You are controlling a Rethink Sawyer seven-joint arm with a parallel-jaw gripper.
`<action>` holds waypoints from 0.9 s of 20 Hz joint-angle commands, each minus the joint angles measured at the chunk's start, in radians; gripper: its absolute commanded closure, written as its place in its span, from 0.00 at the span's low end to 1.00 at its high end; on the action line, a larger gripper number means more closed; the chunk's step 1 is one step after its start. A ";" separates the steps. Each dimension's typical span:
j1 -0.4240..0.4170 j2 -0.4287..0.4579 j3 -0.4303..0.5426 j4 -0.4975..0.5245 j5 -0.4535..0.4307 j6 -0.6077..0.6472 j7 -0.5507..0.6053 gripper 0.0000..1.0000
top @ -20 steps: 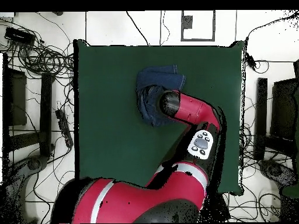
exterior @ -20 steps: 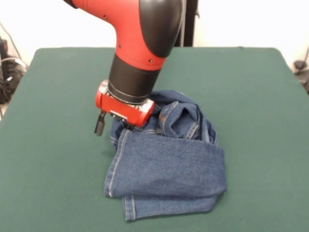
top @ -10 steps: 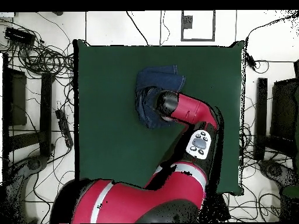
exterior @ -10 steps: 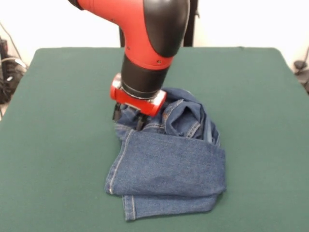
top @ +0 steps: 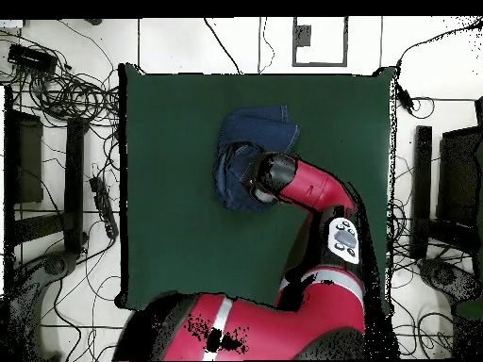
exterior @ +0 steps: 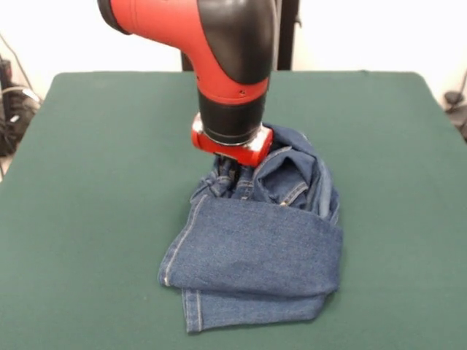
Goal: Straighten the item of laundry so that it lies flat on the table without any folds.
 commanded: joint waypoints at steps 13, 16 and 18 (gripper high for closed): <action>0.069 -0.303 0.216 0.420 -0.147 -0.029 0.154 1.00; 0.180 -0.402 0.097 0.423 -0.129 0.142 0.259 1.00; 0.223 -0.460 0.058 0.418 -0.121 0.247 0.292 1.00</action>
